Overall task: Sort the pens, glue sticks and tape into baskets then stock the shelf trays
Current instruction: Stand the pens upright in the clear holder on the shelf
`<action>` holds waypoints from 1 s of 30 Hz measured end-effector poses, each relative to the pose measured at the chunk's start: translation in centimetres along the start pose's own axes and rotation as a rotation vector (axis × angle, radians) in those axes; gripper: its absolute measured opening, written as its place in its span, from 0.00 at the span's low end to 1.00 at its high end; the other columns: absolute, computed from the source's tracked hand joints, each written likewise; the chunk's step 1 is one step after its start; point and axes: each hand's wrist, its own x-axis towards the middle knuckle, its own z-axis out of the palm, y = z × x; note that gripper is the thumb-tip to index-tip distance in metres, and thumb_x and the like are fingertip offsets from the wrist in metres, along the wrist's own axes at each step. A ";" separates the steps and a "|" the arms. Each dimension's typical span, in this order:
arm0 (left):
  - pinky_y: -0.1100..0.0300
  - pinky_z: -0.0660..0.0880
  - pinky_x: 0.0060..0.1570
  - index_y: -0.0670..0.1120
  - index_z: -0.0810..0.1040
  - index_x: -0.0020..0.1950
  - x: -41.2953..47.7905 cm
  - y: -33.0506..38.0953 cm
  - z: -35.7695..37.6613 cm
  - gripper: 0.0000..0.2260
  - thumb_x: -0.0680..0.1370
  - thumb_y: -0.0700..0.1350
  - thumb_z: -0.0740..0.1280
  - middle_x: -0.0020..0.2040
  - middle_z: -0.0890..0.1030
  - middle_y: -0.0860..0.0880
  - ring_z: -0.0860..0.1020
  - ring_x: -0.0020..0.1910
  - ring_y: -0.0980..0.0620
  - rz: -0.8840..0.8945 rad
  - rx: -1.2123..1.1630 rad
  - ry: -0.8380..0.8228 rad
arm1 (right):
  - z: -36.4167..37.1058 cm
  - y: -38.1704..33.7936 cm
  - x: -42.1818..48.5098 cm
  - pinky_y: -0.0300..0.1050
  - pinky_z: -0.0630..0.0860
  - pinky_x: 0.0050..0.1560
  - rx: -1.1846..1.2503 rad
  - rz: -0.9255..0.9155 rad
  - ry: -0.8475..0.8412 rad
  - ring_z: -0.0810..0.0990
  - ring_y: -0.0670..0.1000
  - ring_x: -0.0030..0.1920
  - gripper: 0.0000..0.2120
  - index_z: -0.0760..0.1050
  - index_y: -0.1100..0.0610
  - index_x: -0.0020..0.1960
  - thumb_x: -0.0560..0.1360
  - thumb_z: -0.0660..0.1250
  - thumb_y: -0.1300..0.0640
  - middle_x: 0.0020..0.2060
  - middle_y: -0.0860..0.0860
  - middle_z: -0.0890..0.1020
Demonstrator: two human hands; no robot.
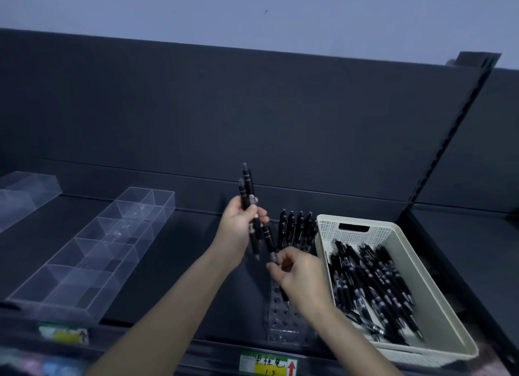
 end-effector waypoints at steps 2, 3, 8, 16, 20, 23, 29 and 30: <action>0.60 0.72 0.41 0.45 0.70 0.46 0.3 0.1 -1.1 0.10 0.81 0.34 0.54 0.37 0.74 0.46 0.73 0.36 0.51 0.012 0.042 0.042 | -0.6 0.6 0.2 0.30 0.65 0.29 0.138 0.049 0.000 0.70 0.40 0.24 0.17 0.69 0.49 0.28 0.70 0.72 0.60 0.24 0.45 0.71; 0.61 0.71 0.40 0.45 0.70 0.46 0.2 -0.1 -1.5 0.09 0.81 0.35 0.54 0.37 0.74 0.47 0.73 0.35 0.52 0.003 0.089 0.038 | -0.8 0.9 0.4 0.30 0.64 0.28 0.215 0.072 -0.006 0.68 0.41 0.22 0.15 0.71 0.51 0.29 0.70 0.72 0.61 0.24 0.45 0.71; 0.60 0.71 0.41 0.45 0.73 0.49 -1.7 -2.2 -2.0 0.09 0.80 0.35 0.55 0.37 0.76 0.48 0.74 0.35 0.52 -0.080 0.326 -0.057 | -2.2 1.5 1.1 0.32 0.64 0.23 0.431 0.126 -0.112 0.67 0.42 0.22 0.10 0.73 0.58 0.35 0.75 0.66 0.64 0.27 0.51 0.71; 0.62 0.73 0.41 0.44 0.75 0.50 -2.7 -3.9 -2.7 0.10 0.80 0.34 0.55 0.38 0.77 0.47 0.74 0.36 0.52 -0.142 0.306 -0.084 | -3.3 2.8 2.1 0.37 0.69 0.21 0.561 0.277 -0.081 0.72 0.45 0.22 0.13 0.68 0.58 0.33 0.72 0.68 0.69 0.25 0.51 0.73; 0.62 0.73 0.41 0.43 0.74 0.51 -2.7 -4.4 -2.9 0.09 0.81 0.34 0.55 0.38 0.77 0.47 0.74 0.36 0.52 -0.155 0.311 -0.092 | -3.0 3.2 2.6 0.38 0.67 0.19 0.483 0.315 -0.021 0.72 0.45 0.19 0.15 0.65 0.58 0.35 0.69 0.71 0.68 0.22 0.50 0.74; 0.63 0.73 0.41 0.44 0.74 0.50 -2.6 -4.7 -3.1 0.10 0.81 0.34 0.55 0.38 0.77 0.47 0.75 0.36 0.53 -0.155 0.321 -0.100 | -2.8 3.4 2.9 0.38 0.69 0.19 0.507 0.304 -0.033 0.72 0.46 0.19 0.14 0.65 0.59 0.36 0.71 0.70 0.69 0.25 0.53 0.74; 0.64 0.74 0.39 0.44 0.75 0.50 -2.3 -4.9 -3.6 0.09 0.80 0.34 0.56 0.38 0.78 0.47 0.75 0.35 0.53 -0.163 0.333 -0.094 | -2.4 3.4 3.6 0.37 0.77 0.27 0.429 0.231 -0.008 0.79 0.46 0.26 0.12 0.68 0.59 0.36 0.77 0.60 0.69 0.31 0.54 0.75; 0.64 0.74 0.38 0.43 0.74 0.50 -2.2 -5.0 -3.7 0.09 0.80 0.34 0.56 0.38 0.78 0.47 0.75 0.35 0.53 -0.161 0.332 -0.096 | -2.3 3.3 3.7 0.37 0.77 0.28 0.364 0.201 0.020 0.79 0.47 0.28 0.12 0.68 0.58 0.36 0.77 0.60 0.68 0.32 0.53 0.76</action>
